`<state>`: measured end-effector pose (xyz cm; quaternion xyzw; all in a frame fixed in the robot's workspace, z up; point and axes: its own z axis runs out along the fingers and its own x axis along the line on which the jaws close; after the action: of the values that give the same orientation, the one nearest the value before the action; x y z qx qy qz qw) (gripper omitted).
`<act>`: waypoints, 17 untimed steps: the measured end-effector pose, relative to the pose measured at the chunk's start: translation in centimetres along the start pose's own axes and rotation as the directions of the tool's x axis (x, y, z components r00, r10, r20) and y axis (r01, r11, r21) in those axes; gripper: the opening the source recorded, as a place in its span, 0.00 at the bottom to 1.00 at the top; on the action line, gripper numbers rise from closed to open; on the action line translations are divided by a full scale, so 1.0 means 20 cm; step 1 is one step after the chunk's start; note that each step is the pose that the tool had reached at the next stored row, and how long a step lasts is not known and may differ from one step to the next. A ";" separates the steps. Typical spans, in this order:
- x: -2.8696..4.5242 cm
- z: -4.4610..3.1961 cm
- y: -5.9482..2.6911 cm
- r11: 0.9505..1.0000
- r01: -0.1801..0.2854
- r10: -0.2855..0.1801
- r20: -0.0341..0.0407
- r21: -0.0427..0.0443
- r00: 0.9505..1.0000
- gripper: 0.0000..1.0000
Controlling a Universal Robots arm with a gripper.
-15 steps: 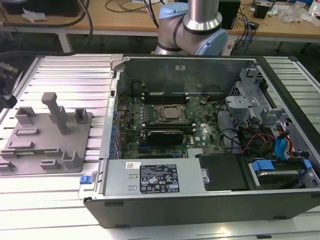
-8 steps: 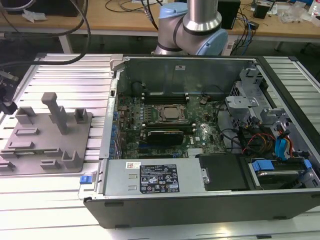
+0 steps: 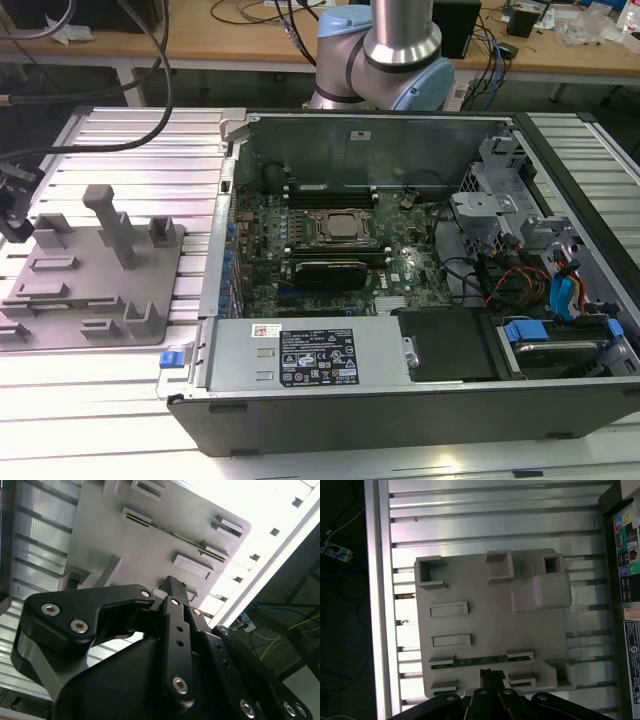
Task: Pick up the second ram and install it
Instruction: 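Reach for the second ram, then pick up the second ram and move it above second insertion slot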
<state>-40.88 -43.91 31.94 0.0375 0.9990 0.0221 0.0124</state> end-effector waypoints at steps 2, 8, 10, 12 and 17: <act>0.003 0.005 -0.007 1.000 0.000 0.000 0.000 0.000 1.000 0.08; 0.009 0.013 -0.015 1.000 0.000 0.000 0.000 0.000 1.000 0.08; 0.009 0.013 -0.016 1.000 0.000 0.000 0.000 0.000 1.000 0.08; 0.009 0.013 -0.016 1.000 0.000 0.000 0.000 0.000 1.000 0.08; 0.009 0.013 -0.015 1.000 0.000 0.000 0.000 0.000 1.000 0.08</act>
<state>-41.08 -44.19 31.65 0.0374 0.9990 0.0222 0.0125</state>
